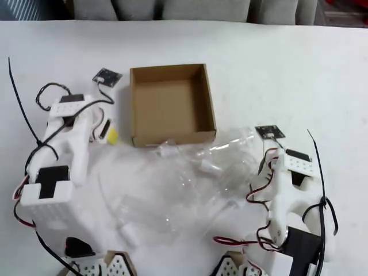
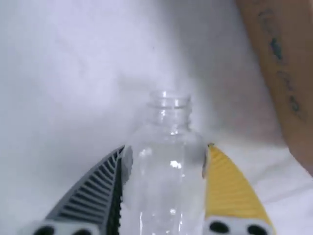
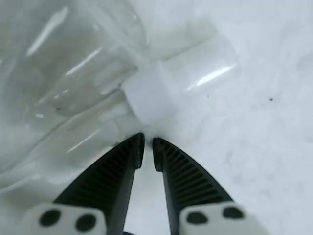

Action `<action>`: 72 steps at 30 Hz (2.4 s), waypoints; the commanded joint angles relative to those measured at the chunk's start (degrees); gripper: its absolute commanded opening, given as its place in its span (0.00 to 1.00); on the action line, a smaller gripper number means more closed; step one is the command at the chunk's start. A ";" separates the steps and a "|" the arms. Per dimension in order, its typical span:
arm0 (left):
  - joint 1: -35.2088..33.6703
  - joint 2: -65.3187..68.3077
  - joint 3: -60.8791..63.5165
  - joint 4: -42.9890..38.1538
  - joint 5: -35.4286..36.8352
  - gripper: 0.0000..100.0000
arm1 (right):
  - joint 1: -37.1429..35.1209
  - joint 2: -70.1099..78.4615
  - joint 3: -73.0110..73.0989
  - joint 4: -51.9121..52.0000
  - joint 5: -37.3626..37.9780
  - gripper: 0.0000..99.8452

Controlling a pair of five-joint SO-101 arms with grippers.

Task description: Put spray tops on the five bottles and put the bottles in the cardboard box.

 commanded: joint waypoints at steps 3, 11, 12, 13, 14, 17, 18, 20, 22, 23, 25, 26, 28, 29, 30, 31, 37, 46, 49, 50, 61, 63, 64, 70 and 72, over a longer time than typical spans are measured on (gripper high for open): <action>1.10 -4.70 -3.34 2.81 17.41 0.03 | -0.40 -0.40 0.09 -1.63 0.26 0.02; 1.01 -20.18 0.53 2.37 18.46 0.03 | -0.40 -0.40 0.09 -1.71 0.26 0.02; 1.10 -22.46 1.85 2.37 18.73 0.03 | -0.48 -0.40 0.09 -1.71 0.26 0.02; 1.10 -24.75 3.16 2.29 19.87 0.03 | -0.57 -0.40 0.09 -1.71 0.26 0.02; 1.10 -26.95 4.57 2.11 21.63 0.03 | -0.57 -0.40 0.09 -1.80 0.26 0.02; 0.92 -33.36 10.37 -1.05 27.25 0.03 | -0.66 -0.40 0.09 -1.80 0.26 0.02; 0.84 -35.56 12.66 -2.46 28.84 0.03 | -0.66 -0.40 0.09 -1.80 0.26 0.02; 0.84 -39.78 18.02 -5.98 31.56 0.03 | -0.66 -0.40 0.09 -1.80 0.26 0.02; 0.84 -43.65 23.38 -10.02 33.67 0.03 | -0.57 -0.40 0.09 -1.80 0.26 0.02; 0.84 -45.23 25.76 -12.31 34.46 0.03 | -0.57 -0.40 0.09 -1.80 0.09 0.02; 0.13 -47.96 29.89 -15.91 34.99 0.03 | -0.48 -0.40 0.09 -1.63 -0.26 0.02; -0.66 -48.92 31.38 -17.23 34.99 0.03 | -0.48 -0.40 0.09 -1.63 -0.35 0.02; -2.59 -49.89 33.14 -19.25 34.99 0.03 | -0.57 -0.92 0.00 -1.63 -0.44 0.02; -3.82 -49.63 33.23 -20.04 35.08 0.03 | -0.75 -0.92 -0.26 -1.45 -0.70 0.02; -5.05 -49.01 33.05 -20.75 35.08 0.03 | -0.84 -1.01 -0.53 -1.45 -1.76 0.02; -6.29 -48.13 32.88 -21.45 35.08 0.03 | -1.19 -1.19 -1.23 -1.27 -2.81 0.02; -11.30 -35.74 24.18 -20.04 39.03 0.03 | -5.05 -8.57 -11.16 12.44 -4.48 0.02; -16.75 -21.41 12.04 -17.49 41.14 0.03 | -33.89 -25.27 -17.76 27.74 -4.40 0.02; -18.77 -19.38 9.85 -17.49 41.67 0.03 | -48.40 -27.30 -17.67 29.41 -4.40 0.02; -19.56 -18.68 9.23 -17.32 43.16 0.03 | -53.05 -27.38 -17.67 29.32 -4.48 0.02; -22.99 -14.46 5.45 -17.41 49.41 0.03 | -89.98 -27.38 -12.48 14.99 -19.08 0.02; -22.99 -14.37 5.45 -17.49 49.41 0.03 | -91.82 -27.38 -7.12 8.48 -19.16 0.02; -22.99 -14.37 5.45 -17.49 49.41 0.03 | -92.18 -27.38 -4.84 5.05 -19.43 0.02; -22.99 -14.11 4.92 -17.49 49.49 0.03 | -92.35 -27.47 1.93 -5.58 -22.68 0.02; -22.99 -14.11 4.92 -17.49 49.49 0.03 | -92.35 -27.38 2.02 -6.11 -26.02 0.02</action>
